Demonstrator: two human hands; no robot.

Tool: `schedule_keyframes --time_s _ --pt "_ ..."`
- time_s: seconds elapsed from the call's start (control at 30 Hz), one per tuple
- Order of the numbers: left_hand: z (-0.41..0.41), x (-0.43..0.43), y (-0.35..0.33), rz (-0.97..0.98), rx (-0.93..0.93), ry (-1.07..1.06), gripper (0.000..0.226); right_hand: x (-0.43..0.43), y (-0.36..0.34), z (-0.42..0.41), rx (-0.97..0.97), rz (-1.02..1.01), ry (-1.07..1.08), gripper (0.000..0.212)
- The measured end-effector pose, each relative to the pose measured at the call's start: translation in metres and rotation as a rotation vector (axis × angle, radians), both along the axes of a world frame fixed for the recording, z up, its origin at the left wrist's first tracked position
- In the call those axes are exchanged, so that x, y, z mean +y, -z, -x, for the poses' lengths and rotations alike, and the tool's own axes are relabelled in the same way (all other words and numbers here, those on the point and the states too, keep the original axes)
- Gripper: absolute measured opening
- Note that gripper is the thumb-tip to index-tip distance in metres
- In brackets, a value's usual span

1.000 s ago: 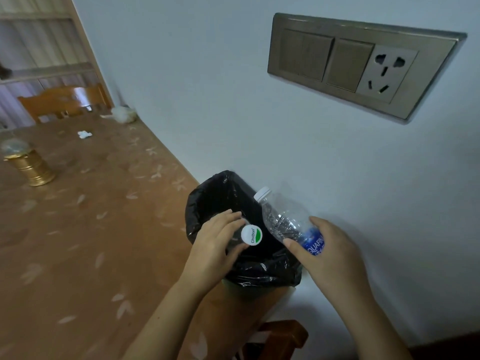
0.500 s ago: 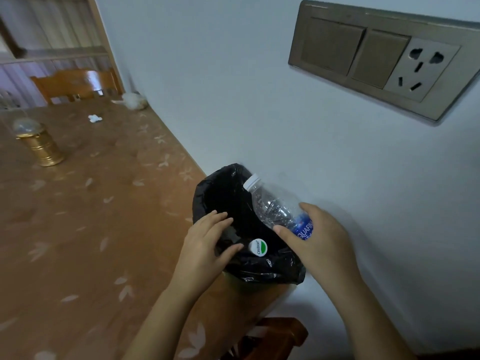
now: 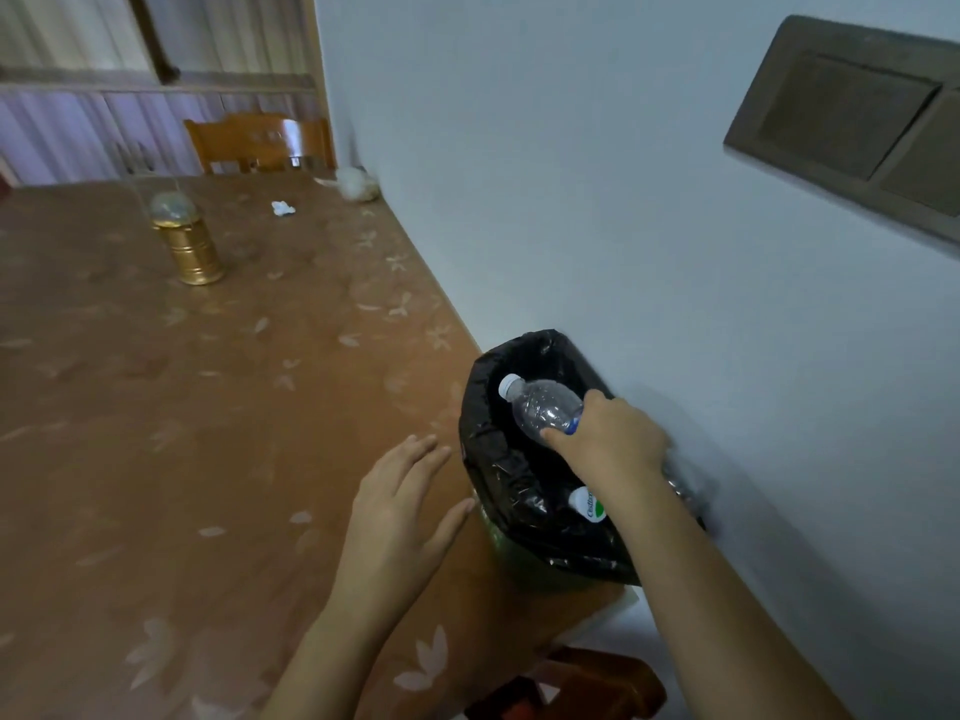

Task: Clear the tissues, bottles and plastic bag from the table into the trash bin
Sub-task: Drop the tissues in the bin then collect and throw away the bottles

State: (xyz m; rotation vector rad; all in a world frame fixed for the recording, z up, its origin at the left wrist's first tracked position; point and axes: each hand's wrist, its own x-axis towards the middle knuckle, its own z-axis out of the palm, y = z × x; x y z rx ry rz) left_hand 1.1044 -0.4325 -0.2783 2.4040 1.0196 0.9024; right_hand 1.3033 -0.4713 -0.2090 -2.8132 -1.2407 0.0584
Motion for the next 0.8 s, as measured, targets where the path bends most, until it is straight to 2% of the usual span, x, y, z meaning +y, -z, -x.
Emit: schedule_keyframes --time_s 0.13,0.3,0.43,0.8 --pt "0.007 -0.003 -0.001 -0.015 0.018 -0.023 0.051 0.006 0.007 0.001 0.011 -0.009 -0.042 0.04" --pt "0.011 -0.004 -0.002 -0.021 0.004 -0.021 0.053 0.005 0.006 0.007 -0.009 -0.043 -0.094 0.051" --pt "0.011 -0.004 -0.004 -0.053 0.011 -0.012 0.05 -0.003 0.004 0.014 -0.021 -0.089 -0.116 0.051" --pt "0.007 -0.016 -0.015 -0.118 0.098 0.056 0.049 -0.059 0.01 0.042 -0.093 -0.421 -0.188 0.041"
